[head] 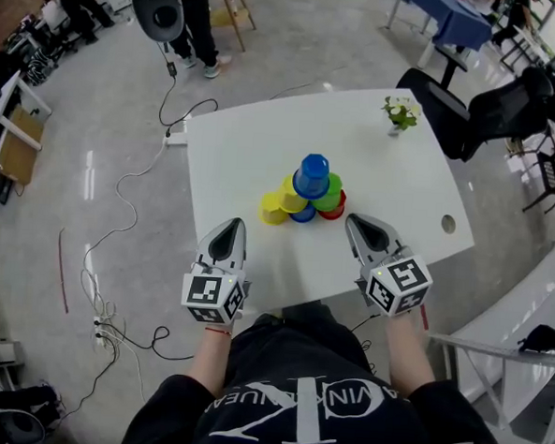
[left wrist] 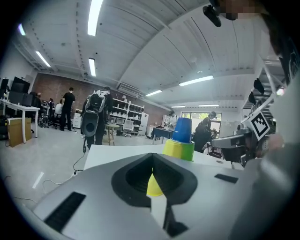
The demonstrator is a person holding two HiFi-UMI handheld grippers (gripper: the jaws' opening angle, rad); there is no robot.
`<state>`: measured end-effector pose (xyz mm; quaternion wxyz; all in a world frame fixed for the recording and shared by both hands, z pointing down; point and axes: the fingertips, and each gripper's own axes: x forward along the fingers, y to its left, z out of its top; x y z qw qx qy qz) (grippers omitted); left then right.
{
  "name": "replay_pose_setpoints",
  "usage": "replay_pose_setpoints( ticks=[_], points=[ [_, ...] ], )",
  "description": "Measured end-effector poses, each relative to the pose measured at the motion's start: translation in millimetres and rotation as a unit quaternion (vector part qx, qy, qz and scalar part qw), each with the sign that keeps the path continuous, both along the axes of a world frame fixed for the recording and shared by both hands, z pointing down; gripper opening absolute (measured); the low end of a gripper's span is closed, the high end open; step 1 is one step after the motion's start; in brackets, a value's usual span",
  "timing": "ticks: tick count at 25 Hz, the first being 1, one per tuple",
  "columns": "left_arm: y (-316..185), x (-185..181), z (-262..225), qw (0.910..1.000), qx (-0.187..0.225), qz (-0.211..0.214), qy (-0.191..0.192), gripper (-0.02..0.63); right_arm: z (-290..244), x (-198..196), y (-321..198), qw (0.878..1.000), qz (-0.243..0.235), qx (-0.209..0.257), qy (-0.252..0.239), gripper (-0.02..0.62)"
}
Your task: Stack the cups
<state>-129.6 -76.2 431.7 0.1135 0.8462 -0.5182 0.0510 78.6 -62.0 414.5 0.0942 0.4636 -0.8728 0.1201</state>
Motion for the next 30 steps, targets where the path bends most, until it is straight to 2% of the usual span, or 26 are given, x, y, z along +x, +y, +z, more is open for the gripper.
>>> replay_pose_setpoints(
  ticks=[9,16,25,30],
  points=[
    [16.5,10.6,-4.8,0.9995,0.016,0.023,-0.011,0.003,4.6,-6.2,12.8,1.000,0.002,0.003,-0.005,0.009],
    [29.7,18.7,-4.3,0.9996,0.017,0.019,-0.015,0.003,2.9,-14.4,15.2,1.000,-0.029,0.006,-0.006,0.009],
    [45.9,20.0,-8.8,0.9994,0.019,-0.028,-0.001,0.003,-0.5,-7.4,31.6,0.998,-0.067,0.015,0.010,0.009],
    [61.0,31.5,-9.8,0.9992,0.021,-0.032,-0.007,0.003,-1.9,3.6,42.5,0.997,-0.072,0.016,0.000,0.009]
  ],
)
